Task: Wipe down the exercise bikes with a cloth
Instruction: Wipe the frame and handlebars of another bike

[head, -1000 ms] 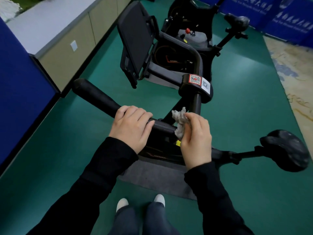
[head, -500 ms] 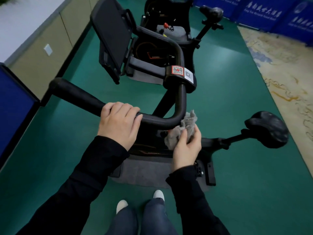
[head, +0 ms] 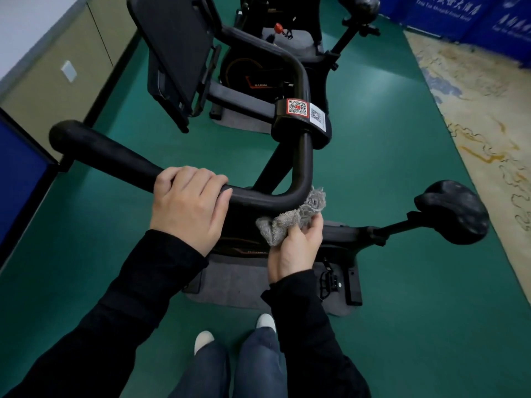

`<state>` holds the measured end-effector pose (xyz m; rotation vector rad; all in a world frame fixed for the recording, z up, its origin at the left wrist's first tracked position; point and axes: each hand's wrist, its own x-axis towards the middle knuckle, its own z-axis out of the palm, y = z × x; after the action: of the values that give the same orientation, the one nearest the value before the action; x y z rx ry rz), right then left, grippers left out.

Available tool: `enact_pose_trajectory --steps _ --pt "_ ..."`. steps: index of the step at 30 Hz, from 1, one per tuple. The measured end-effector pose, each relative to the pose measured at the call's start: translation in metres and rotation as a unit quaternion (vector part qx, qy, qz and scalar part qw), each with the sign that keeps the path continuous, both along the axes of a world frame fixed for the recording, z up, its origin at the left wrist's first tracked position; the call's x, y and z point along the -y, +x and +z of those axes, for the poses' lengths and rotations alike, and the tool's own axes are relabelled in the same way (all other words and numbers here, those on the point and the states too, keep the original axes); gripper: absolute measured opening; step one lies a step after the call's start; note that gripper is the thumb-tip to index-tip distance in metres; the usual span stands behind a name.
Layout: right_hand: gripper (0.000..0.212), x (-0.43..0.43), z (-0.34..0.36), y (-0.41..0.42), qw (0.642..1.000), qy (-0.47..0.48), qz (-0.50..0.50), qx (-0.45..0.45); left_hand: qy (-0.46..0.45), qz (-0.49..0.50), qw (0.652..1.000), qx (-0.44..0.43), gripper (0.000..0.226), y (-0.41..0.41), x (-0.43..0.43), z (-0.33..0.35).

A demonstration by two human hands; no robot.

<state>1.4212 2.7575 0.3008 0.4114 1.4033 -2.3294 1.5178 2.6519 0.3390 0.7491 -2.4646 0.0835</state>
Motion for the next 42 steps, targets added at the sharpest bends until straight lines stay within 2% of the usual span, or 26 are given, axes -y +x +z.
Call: enact_pose_trajectory --steps 6,11,13,17,21,24,31,33,42 --pt "0.061 -0.012 -0.004 0.006 0.993 -0.079 0.077 0.034 -0.002 0.002 1.0 -0.007 0.033 -0.001 -0.001 0.0" --pt "0.055 -0.024 -0.001 -0.019 0.987 -0.099 0.128 0.0 0.004 0.002 1.0 -0.006 0.033 -0.001 -0.001 0.001" --pt "0.054 -0.029 -0.003 -0.027 0.986 -0.072 0.149 -0.023 0.005 0.002 1.0 -0.006 0.033 -0.001 -0.002 0.001" --pt "0.048 -0.042 -0.008 -0.033 0.979 0.049 0.166 -0.104 0.007 0.003 1.0 0.003 0.033 -0.001 -0.002 0.002" --pt "0.041 -0.055 0.004 -0.036 0.952 0.107 0.191 -0.214 0.022 0.005 1.0 0.014 0.034 0.0 -0.003 0.006" --pt "0.042 -0.063 0.012 -0.037 0.934 0.14 0.198 -0.263 0.039 0.004 0.999 0.008 0.034 -0.001 -0.006 0.009" --pt "0.036 -0.095 0.021 -0.03 0.933 0.192 0.165 -0.257 0.059 -0.086 0.994 -0.012 0.028 -0.018 -0.03 0.016" --pt "0.034 -0.105 0.021 -0.029 0.934 0.204 0.151 -0.251 0.056 -0.119 0.991 0.0 0.028 -0.025 -0.042 0.017" --pt "0.033 -0.175 0.019 -0.038 0.899 0.313 0.109 -0.285 0.071 -0.199 0.975 0.069 0.032 -0.048 -0.106 0.005"
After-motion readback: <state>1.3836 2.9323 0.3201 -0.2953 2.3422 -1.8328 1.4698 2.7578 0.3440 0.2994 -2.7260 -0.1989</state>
